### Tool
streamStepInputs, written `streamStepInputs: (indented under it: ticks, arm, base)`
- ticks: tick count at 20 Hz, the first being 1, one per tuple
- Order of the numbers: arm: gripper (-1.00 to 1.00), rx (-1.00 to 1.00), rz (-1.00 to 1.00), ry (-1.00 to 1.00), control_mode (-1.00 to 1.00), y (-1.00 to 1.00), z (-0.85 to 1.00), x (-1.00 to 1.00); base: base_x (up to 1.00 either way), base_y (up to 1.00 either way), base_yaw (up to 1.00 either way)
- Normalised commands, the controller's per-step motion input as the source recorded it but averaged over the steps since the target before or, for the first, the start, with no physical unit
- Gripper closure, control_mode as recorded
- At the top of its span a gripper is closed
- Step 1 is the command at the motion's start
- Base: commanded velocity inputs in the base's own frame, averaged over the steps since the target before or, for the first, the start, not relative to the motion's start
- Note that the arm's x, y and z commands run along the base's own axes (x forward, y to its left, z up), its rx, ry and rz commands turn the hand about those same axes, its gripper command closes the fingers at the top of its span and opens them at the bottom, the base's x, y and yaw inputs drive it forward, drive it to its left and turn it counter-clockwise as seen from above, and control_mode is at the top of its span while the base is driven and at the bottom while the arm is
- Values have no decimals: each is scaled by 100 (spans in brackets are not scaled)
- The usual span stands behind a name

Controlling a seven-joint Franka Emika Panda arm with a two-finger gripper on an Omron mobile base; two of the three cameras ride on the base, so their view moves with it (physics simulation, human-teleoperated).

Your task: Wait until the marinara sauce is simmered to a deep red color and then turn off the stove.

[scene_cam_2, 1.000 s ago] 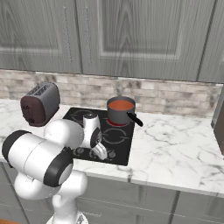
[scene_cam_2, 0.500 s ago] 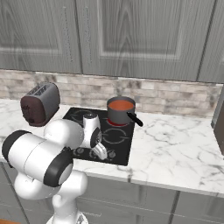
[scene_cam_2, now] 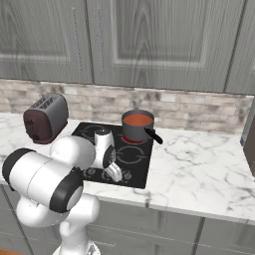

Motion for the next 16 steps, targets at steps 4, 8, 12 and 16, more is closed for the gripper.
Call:
streamStepInputs:
  ticks: [4,8,12,16]
  arm:
    - [-100,0,0,0,-100,0,0,0]
    - [-100,0,0,0,-100,0,0,0]
    - [-100,0,0,0,-100,0,0,0]
    - [-100,0,0,0,-100,0,0,0]
  base:
    - [0,0,0]
    - [0,0,0]
    - [0,0,0]
    - [0,0,0]
